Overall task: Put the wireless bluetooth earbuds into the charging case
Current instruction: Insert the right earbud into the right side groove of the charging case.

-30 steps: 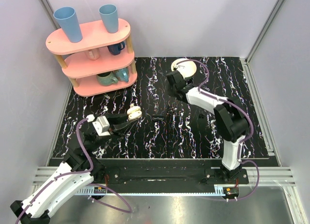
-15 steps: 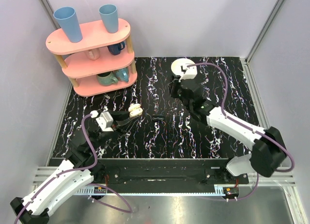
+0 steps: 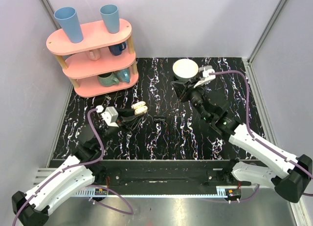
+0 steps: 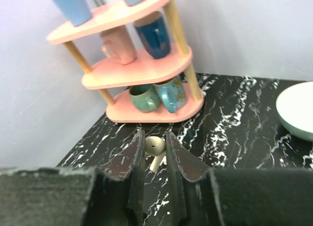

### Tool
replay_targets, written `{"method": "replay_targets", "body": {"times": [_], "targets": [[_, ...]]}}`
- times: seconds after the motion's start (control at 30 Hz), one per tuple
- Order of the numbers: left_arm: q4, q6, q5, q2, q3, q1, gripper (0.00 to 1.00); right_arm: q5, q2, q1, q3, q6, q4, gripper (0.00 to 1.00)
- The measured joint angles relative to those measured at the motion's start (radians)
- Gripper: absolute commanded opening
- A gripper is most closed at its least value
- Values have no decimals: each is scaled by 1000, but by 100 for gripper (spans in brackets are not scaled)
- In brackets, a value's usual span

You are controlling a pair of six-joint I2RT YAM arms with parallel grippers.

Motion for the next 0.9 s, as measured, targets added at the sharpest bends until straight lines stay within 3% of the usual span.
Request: {"method": "replay_targets", "body": {"times": [0.23, 0.57, 0.9], "targets": [[87, -45, -5, 64, 0, 0, 0, -21, -46, 134, 3, -103, 27, 2], [126, -69, -18, 93, 0, 0, 0, 34, 10, 349, 31, -299, 38, 1], [132, -69, -19, 86, -3, 0, 0, 43, 82, 388, 74, -368, 70, 1]]}}
